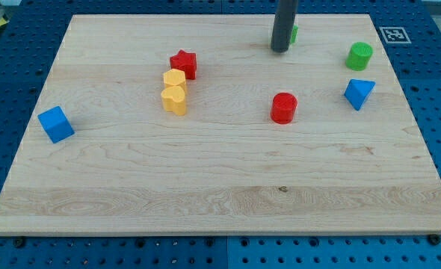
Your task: Move the green star to the right of the red star
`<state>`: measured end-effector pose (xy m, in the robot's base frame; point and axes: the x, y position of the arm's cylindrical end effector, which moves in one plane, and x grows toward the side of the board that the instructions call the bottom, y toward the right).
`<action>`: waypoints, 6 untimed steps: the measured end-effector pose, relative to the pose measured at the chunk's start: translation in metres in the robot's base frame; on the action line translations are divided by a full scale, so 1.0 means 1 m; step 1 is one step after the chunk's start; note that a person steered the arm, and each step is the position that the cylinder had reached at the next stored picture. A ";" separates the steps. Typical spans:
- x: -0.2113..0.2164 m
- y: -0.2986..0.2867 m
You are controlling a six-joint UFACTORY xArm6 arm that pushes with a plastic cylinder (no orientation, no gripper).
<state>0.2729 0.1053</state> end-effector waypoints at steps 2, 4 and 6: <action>0.011 0.088; -0.057 0.126; -0.030 0.002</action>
